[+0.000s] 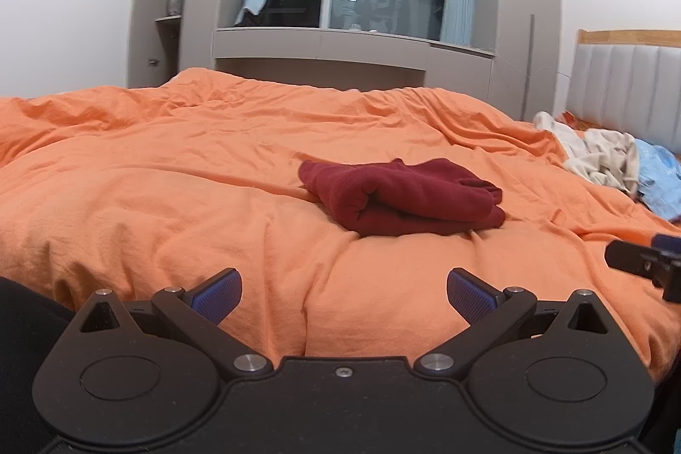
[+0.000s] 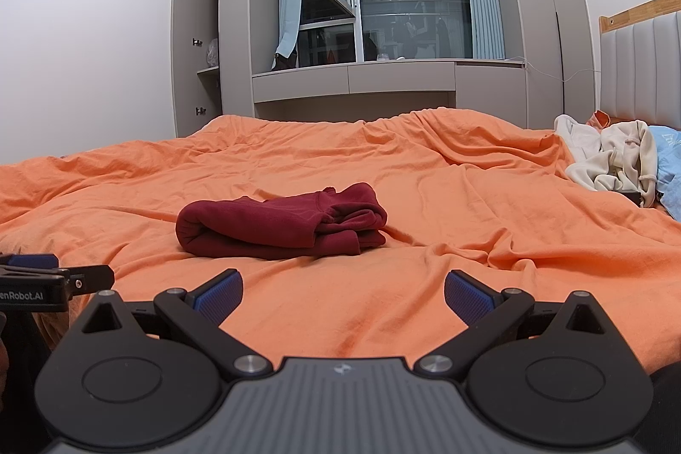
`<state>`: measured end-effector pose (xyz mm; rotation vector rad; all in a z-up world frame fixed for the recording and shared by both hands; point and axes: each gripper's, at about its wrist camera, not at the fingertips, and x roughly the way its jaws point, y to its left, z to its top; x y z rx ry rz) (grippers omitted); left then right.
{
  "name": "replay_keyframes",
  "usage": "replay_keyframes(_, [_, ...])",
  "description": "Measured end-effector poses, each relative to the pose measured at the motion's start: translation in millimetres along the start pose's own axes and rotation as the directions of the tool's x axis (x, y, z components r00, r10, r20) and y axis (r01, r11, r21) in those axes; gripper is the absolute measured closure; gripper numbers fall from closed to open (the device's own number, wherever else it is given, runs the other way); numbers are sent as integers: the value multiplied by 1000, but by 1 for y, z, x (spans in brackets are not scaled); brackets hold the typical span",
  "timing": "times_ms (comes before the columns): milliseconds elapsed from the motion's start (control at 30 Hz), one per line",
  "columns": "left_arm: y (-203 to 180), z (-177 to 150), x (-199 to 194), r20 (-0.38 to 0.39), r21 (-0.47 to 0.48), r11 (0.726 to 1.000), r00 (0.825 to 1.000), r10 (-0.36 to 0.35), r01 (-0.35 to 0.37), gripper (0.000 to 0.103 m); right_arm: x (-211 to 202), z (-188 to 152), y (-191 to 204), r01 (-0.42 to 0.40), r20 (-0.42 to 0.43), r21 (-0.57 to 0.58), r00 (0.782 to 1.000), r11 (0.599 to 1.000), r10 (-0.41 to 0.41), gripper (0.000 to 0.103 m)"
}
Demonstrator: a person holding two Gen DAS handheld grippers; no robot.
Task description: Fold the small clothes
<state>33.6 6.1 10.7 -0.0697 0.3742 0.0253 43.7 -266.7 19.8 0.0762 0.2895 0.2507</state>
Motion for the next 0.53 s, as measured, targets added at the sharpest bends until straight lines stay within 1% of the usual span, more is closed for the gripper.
replay_keyframes(133, [-5, -1, 0, 14, 48, 997, 998, 56, -57, 1, 0, 0, 0, 0, -1, 0, 1000, 1000, 0, 0])
replay_keyframes(267, [-3, -1, 0, 11, 42, 998, 999, 47, -47, 1, 0, 1, 0, 0, -1, 0, 1000, 1000, 0, 0])
replay_keyframes(533, [1, -1, 0, 14, 37, 998, 998, 56, -56, 1, 0, 0, 0, 0, -1, -1, 1000, 1000, 0, 0])
